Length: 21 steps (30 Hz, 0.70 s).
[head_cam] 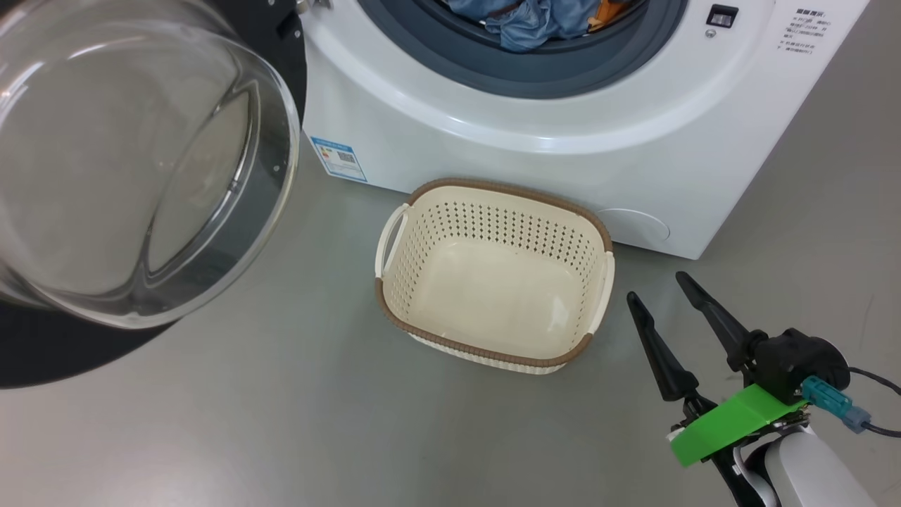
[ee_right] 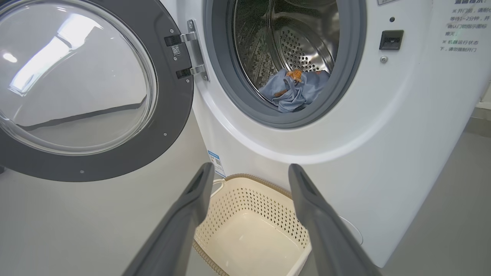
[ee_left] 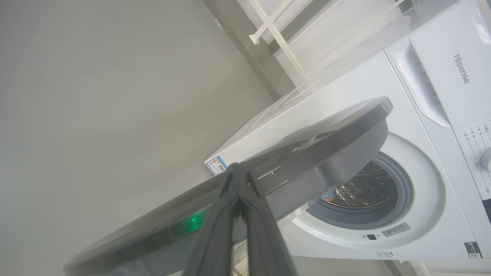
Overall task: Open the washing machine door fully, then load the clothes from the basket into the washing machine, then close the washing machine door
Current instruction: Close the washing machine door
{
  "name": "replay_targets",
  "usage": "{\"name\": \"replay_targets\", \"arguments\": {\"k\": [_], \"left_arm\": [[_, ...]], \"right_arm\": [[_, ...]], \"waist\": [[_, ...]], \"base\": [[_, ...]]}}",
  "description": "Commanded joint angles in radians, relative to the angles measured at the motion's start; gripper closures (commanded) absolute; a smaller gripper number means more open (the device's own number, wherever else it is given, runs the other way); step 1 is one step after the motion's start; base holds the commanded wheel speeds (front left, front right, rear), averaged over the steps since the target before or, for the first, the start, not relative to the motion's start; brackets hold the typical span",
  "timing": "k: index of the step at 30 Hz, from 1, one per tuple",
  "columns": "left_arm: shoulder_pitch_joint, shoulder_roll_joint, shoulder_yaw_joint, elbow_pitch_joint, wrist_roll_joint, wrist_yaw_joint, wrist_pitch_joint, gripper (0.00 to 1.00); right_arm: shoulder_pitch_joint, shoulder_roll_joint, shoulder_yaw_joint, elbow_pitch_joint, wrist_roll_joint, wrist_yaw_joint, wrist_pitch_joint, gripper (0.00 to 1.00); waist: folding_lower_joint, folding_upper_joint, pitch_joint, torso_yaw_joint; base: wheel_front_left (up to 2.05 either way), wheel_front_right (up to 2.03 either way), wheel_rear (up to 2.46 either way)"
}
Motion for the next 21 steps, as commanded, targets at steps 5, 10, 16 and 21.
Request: {"name": "replay_targets", "arguments": {"k": [5, 10, 16, 21], "left_arm": [[0.032, 0.056, 0.012, -0.043, -0.039, -0.004, 0.080, 1.00], [0.052, 0.061, 0.010, -0.076, -0.063, -0.004, 0.129, 1.00], [0.087, 0.061, 0.011, -0.123, -0.096, -0.004, 0.193, 1.00], [0.115, 0.052, 0.004, -0.179, -0.104, -0.004, 0.221, 1.00]], "right_arm": [[0.038, 0.007, 0.012, -0.024, 0.004, 0.002, -0.005, 0.00], [0.054, 0.013, 0.009, -0.023, 0.005, 0.002, -0.005, 0.00], [0.072, 0.014, 0.001, -0.025, 0.008, 0.002, -0.005, 0.00], [0.085, 0.016, -0.010, -0.028, 0.009, 0.002, -0.005, 0.00]], "waist": [[0.0000, -0.0001, -0.028, 0.000], [0.0000, -0.0001, -0.050, -0.005], [0.0000, -0.0001, -0.076, -0.010], [0.0000, -0.0001, -0.088, -0.012]], "base": [[0.00, 0.00, 0.00], [0.00, 0.00, 0.00], [0.00, 0.00, 0.00], [0.00, 0.00, 0.00]]}}
